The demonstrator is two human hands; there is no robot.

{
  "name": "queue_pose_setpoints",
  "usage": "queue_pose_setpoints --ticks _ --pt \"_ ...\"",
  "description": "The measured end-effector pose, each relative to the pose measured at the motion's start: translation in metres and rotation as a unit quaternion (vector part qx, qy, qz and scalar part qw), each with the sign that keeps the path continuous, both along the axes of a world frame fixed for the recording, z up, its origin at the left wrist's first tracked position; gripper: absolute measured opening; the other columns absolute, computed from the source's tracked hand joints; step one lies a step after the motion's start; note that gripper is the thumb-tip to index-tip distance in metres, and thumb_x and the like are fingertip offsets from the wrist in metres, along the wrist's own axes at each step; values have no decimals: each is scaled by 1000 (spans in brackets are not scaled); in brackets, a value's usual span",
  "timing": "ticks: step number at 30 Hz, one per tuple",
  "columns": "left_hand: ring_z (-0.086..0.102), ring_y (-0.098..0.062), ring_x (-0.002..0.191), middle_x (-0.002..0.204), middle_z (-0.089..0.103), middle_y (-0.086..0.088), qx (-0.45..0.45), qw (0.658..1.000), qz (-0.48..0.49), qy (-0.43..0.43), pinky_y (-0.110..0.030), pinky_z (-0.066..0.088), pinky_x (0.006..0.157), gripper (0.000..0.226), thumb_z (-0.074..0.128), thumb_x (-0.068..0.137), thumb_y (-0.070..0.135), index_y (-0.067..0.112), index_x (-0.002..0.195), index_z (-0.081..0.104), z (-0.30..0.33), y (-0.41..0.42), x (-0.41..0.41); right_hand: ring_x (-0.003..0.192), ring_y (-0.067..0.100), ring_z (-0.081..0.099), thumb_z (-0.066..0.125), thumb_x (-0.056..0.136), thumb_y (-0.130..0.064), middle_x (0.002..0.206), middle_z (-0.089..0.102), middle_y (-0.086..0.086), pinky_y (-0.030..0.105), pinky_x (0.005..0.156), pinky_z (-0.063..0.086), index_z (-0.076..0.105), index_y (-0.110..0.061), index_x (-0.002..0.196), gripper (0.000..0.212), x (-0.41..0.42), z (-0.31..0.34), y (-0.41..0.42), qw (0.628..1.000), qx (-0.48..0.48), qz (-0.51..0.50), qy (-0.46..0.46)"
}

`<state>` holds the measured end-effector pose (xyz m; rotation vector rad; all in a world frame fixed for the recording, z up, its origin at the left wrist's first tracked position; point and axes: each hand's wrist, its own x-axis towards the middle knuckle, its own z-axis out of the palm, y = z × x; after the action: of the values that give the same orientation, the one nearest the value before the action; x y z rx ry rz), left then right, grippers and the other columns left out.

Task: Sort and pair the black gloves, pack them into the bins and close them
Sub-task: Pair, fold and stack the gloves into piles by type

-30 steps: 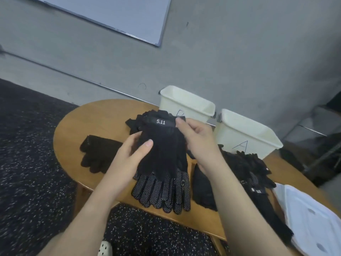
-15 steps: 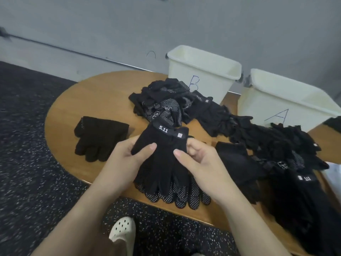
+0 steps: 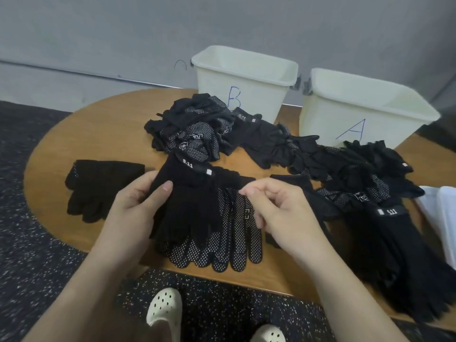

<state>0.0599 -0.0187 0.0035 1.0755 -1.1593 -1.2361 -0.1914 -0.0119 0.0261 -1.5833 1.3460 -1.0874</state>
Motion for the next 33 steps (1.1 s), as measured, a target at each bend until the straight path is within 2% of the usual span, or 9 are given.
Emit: queue_pose_setpoints --ticks 4,9,12,15,18,21,24,29,33 --pt "71 -23 117 125 74 -9 2 996 -47 81 -28 60 85 29 54 103 17 21 122 74 7 4 -20 80 3 66 58 101 -44 91 71 2 24 67 55 75 -26 106 25 9 -2 9 995 82 12 -54" --pt "64 -32 127 133 69 -17 -5 984 -112 136 -37 56 100 31 54 102 15 14 129 71 9 8 -49 85 35 69 56 104 -44 102 73 21 45 78 58 70 -2 109 45 7 3 16 977 138 57 -151" --pt "64 -32 128 134 69 -14 -15 988 -116 101 -45 52 106 31 58 102 16 16 131 69 8 8 -62 68 18 64 60 103 -34 81 70 20 28 66 55 68 -3 92 33 -4 8 20 990 75 24 -115" --pt "76 -26 84 106 77 -12 -12 996 -86 21 -36 60 70 22 60 99 21 23 116 75 8 7 -75 58 8 57 61 103 -31 62 60 1 20 57 50 65 -14 77 31 -21 11 20 993 50 -25 -103" --pt "52 -18 36 71 72 -8 -37 995 -64 -74 -26 41 34 14 60 103 18 21 104 74 6 4 -92 54 6 51 62 102 -31 58 55 -9 22 55 46 65 -7 80 33 -40 11 16 994 35 -85 -60" --pt "59 -22 40 71 73 -7 -52 991 -57 -112 -28 45 36 16 59 105 18 19 97 72 7 2 -111 67 6 61 63 101 -31 70 67 -13 31 69 50 70 -16 84 24 -63 9 13 983 -35 -152 98" --pt "69 -39 66 78 71 -21 -63 981 -55 -174 -47 58 50 25 59 103 25 4 94 68 7 0 -128 87 19 69 62 101 -31 86 74 -7 40 81 54 73 -20 99 15 -78 10 13 937 -92 -221 253" --pt "69 -40 75 84 71 -22 -68 962 -34 -261 -54 58 68 36 59 100 34 -1 95 65 5 -8 -146 87 25 67 61 101 -26 93 71 -3 42 77 55 72 -17 104 14 -84 13 11 910 -120 -251 307" --pt "58 -15 53 52 55 7 -81 935 5 -346 -42 55 63 29 66 97 32 19 71 62 4 -10 -156 90 24 64 61 101 -23 97 66 -1 38 78 53 71 -14 105 15 -89 11 11 908 -86 -258 319"
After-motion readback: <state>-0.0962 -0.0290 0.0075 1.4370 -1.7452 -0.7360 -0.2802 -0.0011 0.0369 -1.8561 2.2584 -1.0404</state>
